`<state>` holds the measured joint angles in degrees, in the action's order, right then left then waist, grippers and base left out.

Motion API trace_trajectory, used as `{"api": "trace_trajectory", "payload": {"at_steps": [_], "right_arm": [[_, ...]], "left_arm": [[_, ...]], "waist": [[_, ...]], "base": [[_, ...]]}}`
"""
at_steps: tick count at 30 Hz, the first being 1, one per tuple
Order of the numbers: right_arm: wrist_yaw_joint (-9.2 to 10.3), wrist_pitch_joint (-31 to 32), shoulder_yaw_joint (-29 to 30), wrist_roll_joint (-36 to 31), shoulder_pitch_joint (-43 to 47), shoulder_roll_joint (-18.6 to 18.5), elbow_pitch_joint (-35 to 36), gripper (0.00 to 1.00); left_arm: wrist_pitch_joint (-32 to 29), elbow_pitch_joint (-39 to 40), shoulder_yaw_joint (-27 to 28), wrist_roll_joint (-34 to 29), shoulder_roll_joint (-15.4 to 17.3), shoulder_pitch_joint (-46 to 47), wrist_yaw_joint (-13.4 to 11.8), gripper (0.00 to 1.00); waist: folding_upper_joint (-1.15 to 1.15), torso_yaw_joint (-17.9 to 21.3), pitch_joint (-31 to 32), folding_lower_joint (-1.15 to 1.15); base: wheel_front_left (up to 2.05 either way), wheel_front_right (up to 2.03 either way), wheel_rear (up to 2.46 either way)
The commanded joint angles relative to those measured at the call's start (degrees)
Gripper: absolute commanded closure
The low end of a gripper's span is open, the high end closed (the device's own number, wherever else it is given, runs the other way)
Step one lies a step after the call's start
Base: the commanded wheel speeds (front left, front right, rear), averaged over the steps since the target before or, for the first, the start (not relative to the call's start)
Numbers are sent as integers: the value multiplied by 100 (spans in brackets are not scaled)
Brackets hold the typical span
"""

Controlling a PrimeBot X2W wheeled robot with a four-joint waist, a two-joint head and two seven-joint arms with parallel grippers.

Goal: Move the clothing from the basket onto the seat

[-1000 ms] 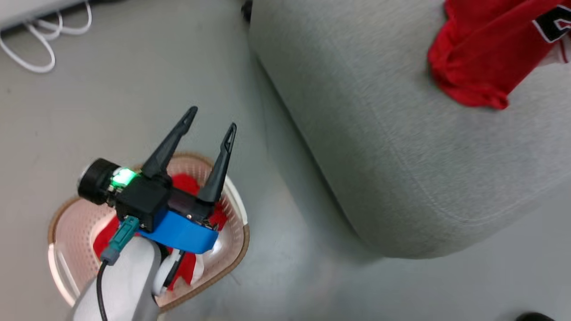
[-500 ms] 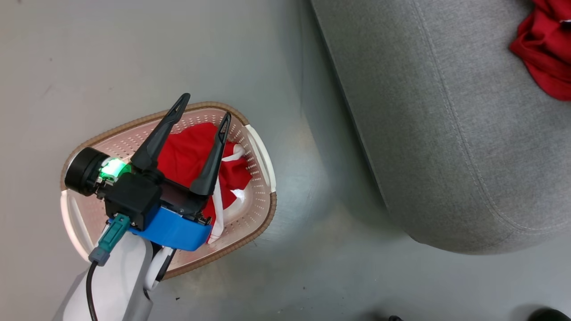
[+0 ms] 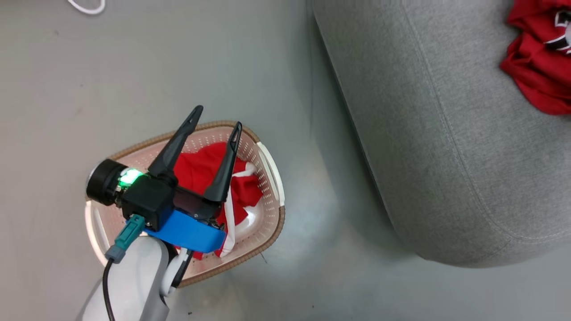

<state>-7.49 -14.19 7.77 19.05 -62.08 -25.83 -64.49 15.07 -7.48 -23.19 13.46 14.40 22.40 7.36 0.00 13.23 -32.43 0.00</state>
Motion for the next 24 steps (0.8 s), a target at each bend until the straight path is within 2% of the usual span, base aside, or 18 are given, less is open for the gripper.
{"api": "trace_trajectory", "payload": {"at_steps": [1,12,19,24], "right_arm": [[-1,16,-38,-64,143,-45,-51,0],[-1,-26,-589,-113,1074,-145,69,0],[-1,-72,-939,77,2084,4,673,0],[-1,-67,-1040,188,2866,78,1317,0]], "left_arm": [[17,-55,-18,44,-31,-49,-10,0],[17,-583,54,310,-474,-596,10,0],[17,-931,257,431,-650,-1151,12,0],[17,-1148,466,454,-712,-1442,13,0]], "waist": [[0,-48,229,0],[0,-408,1627,0],[0,-734,2542,0],[0,-1007,2976,0]], "base": [[0,0,0],[0,0,0],[0,0,0],[0,0,0]]}}
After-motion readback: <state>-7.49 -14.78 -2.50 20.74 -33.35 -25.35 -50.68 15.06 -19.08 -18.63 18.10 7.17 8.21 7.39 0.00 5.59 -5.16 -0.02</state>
